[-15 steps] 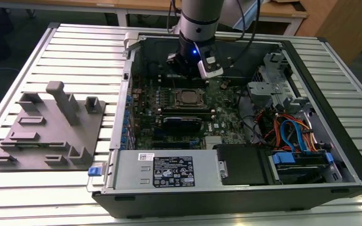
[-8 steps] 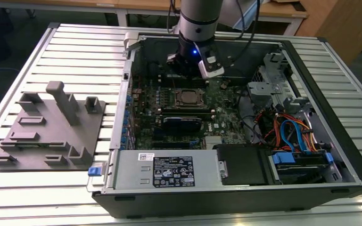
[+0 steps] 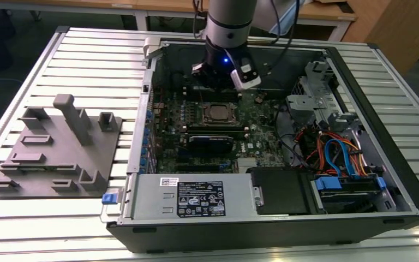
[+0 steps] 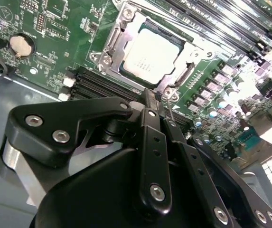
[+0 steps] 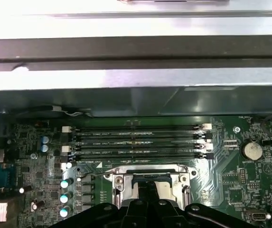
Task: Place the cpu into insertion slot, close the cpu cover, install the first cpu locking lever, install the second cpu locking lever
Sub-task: 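Install the first cpu locking lever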
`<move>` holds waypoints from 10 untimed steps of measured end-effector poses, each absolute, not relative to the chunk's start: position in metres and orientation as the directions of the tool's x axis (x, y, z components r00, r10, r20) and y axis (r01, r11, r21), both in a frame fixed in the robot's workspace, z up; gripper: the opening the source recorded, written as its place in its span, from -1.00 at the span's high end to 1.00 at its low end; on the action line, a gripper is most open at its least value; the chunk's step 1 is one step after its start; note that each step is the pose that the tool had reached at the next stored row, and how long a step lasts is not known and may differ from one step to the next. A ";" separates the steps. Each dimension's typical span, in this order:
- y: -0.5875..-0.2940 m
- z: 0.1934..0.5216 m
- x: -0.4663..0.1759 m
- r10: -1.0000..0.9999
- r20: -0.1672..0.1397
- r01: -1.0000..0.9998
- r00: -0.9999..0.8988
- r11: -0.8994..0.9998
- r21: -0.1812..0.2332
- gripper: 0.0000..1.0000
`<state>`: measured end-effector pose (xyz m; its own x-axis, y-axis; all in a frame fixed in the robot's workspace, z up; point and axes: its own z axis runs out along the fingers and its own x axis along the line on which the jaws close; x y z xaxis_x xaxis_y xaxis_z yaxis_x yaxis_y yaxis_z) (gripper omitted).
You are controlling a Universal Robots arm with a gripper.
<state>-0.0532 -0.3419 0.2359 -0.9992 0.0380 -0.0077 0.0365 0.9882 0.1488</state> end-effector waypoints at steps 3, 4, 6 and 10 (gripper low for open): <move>-0.342 0.236 -0.059 0.037 -0.013 0.034 -0.999 0.988 0.149 0.80; -0.342 0.236 -0.062 0.037 -0.013 0.034 -0.999 0.988 0.149 0.80; -0.342 0.236 -0.066 0.037 -0.014 0.034 -0.999 0.988 0.149 0.80; -0.342 0.238 -0.067 0.037 -0.014 0.034 -0.999 0.990 0.138 0.80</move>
<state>-0.0670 -0.3418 0.2378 -0.9992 0.0365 -0.0140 0.0342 0.9899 0.1379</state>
